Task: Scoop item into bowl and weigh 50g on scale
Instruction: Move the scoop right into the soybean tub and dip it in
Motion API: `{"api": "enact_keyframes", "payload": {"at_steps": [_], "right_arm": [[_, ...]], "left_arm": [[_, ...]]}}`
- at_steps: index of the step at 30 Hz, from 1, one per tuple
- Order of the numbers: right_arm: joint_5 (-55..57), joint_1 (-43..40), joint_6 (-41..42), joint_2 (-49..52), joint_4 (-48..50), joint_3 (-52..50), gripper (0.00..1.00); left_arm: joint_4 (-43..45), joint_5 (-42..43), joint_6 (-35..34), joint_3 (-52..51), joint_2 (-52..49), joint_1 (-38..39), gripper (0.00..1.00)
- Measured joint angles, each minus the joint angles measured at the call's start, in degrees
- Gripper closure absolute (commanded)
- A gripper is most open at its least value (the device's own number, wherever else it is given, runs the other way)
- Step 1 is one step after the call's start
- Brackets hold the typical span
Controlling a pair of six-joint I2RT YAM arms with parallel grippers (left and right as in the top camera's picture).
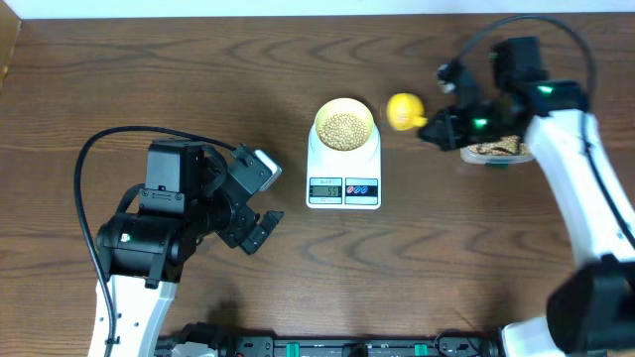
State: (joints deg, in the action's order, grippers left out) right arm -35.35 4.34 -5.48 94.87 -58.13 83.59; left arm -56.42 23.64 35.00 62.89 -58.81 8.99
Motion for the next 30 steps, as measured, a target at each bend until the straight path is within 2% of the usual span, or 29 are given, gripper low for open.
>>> {"api": "enact_keyframes", "payload": {"at_steps": [5,12,30], "right_arm": [[6.56,-4.02,0.09,-5.51,-4.63,0.07,0.99],[13.4,-8.04,0.81,-6.43,-6.12,0.09,0.99],[40.06,-7.82,7.43,-5.84,-8.22,0.09,0.99]], "left_arm": [[0.0,0.0,0.0,0.0,0.0,0.0,0.01],[0.0,0.0,0.0,0.0,0.0,0.0,0.01],[0.0,0.0,0.0,0.0,0.0,0.0,0.01]]}}
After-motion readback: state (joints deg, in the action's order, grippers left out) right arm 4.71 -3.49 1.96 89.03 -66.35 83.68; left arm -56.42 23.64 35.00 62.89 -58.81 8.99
